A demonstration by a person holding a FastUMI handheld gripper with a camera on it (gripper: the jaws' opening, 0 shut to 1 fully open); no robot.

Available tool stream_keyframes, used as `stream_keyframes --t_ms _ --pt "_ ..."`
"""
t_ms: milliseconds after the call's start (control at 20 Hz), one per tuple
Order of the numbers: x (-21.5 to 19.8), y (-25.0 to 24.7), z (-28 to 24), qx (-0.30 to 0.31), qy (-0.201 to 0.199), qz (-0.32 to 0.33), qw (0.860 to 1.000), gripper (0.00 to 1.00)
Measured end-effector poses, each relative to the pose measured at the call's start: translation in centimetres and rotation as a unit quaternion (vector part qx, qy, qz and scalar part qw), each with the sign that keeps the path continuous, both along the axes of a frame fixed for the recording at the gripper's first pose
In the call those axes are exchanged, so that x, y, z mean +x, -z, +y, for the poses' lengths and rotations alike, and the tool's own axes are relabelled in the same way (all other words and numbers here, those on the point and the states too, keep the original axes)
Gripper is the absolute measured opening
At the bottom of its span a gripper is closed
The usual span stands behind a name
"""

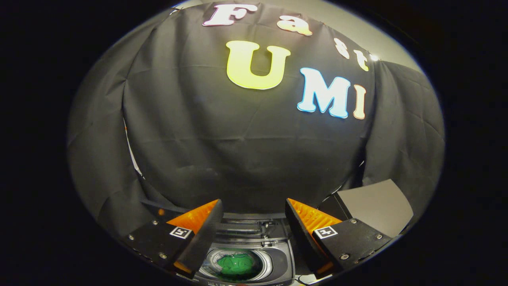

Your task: Put the clothes into the washing machine and then close the washing machine lid.

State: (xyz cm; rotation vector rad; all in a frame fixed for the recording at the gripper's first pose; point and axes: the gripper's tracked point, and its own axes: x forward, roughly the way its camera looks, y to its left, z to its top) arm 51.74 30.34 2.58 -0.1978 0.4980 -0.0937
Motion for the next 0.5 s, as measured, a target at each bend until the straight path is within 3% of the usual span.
stream_keyframes --t_ms 300,500 --pt "5.0 3.4 -0.3 0.011 0.009 0.040 0.999 0.96" --pt "5.8 6.4 0.8 0.052 0.003 0.074 0.996 0.96"
